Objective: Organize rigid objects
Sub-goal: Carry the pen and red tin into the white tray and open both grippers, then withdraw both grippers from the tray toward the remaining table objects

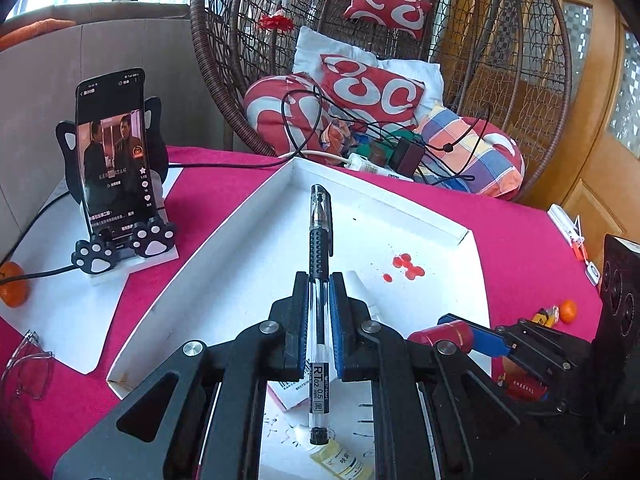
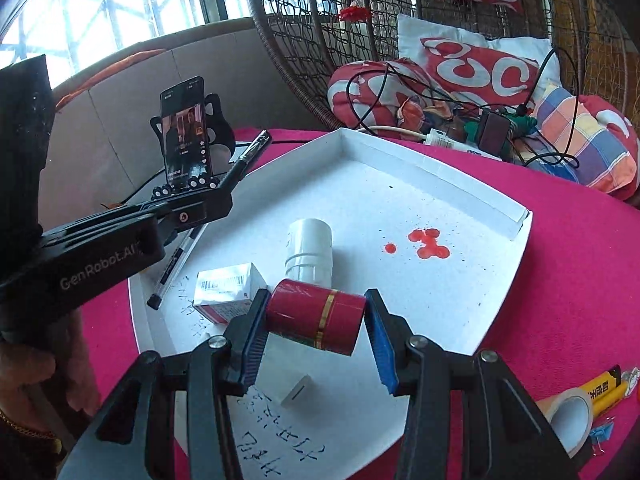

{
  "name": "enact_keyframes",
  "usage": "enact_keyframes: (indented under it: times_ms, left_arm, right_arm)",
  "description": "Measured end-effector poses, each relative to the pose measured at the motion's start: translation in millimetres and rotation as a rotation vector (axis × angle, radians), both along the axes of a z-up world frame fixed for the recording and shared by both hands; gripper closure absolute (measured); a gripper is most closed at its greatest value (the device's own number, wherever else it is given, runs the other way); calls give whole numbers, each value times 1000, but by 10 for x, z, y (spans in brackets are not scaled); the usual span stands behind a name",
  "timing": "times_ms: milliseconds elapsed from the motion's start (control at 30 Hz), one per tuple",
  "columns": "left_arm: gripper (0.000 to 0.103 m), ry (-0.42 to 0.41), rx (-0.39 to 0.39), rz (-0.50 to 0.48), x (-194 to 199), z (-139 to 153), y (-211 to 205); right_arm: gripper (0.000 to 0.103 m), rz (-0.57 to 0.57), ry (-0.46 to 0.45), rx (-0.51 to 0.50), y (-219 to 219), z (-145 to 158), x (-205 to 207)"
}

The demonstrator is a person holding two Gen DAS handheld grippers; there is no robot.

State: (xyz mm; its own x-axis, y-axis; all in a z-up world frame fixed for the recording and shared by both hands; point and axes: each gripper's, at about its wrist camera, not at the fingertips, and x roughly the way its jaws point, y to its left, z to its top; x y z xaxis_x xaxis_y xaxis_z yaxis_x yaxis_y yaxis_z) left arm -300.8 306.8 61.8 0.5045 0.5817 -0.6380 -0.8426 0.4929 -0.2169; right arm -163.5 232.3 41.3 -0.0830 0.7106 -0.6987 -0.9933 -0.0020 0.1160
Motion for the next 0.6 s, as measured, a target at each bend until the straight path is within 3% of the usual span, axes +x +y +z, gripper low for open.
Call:
enact_keyframes:
  times_ms: [133,167,233,267,300,367,467,600]
  left_arm:
    - [94,41,-1,32,12,-15,20]
    - [89,44,3,42,6,-11,9]
    - [52,32,11,65,-23,4,-26]
    - [12,24,20,78,-44,14,-53]
    - [0,11,39,97,-76,33,-99]
    - [0,-28,105,132,-150,106,-245]
    - [0,-56,147,157,-206,205,-453]
    - [0,-112,189,159,-238,350,-734]
  right_arm:
    - [53,3,-3,2,6,-59,-32]
    - [49,-5,-18,9,-16,-66,-38]
    - [21,-18,-46,37,-71,-60,-49]
    - [19,-18,-47,51,-104,-50,-53]
    - [19,-16,-45,59,-138,-37,-55]
    - [18,-17,-34,77,-213,-3,-44]
    - [0,-50,-66,137,-405,66,-34]
    - [0,-93,-87,203,-665,173,53]
